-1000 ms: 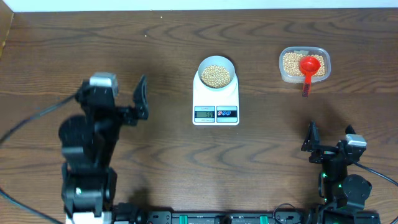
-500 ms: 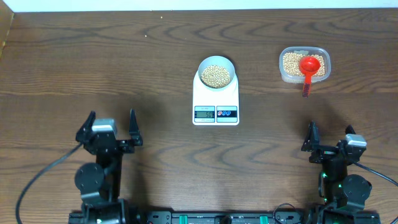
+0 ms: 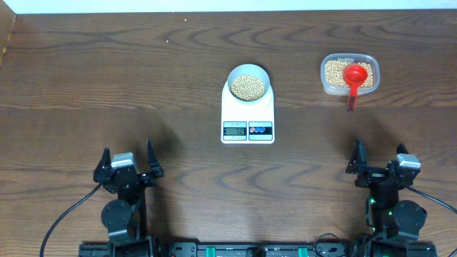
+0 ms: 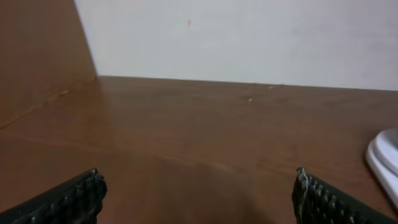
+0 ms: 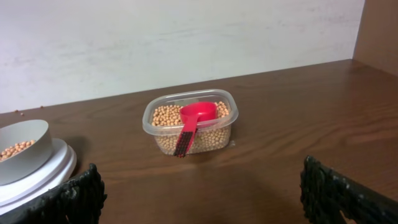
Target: Scoop item into bowl and weigh 50g on scale
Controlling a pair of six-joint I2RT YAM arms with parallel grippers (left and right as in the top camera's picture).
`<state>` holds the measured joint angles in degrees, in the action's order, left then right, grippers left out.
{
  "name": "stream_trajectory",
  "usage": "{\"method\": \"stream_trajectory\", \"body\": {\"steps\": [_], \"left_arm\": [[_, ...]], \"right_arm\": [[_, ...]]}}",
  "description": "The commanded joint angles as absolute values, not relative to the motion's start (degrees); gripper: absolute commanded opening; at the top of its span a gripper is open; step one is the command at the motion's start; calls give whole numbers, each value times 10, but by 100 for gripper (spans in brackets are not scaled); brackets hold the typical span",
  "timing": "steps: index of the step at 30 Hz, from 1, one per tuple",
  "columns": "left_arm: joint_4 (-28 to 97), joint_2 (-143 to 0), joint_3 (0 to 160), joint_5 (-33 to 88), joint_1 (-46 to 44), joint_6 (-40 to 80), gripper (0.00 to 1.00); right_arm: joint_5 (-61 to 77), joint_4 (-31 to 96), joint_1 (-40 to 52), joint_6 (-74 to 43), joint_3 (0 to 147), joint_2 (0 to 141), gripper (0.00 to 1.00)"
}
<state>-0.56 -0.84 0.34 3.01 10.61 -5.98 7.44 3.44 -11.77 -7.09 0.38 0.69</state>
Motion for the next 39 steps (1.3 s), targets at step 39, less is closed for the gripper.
{"method": "stream_trajectory", "body": {"steps": [39], "left_arm": [[41, -3, 2, 8, 109, -51, 98]], "right_arm": [[72, 37, -116, -68, 3, 3, 99]]}}
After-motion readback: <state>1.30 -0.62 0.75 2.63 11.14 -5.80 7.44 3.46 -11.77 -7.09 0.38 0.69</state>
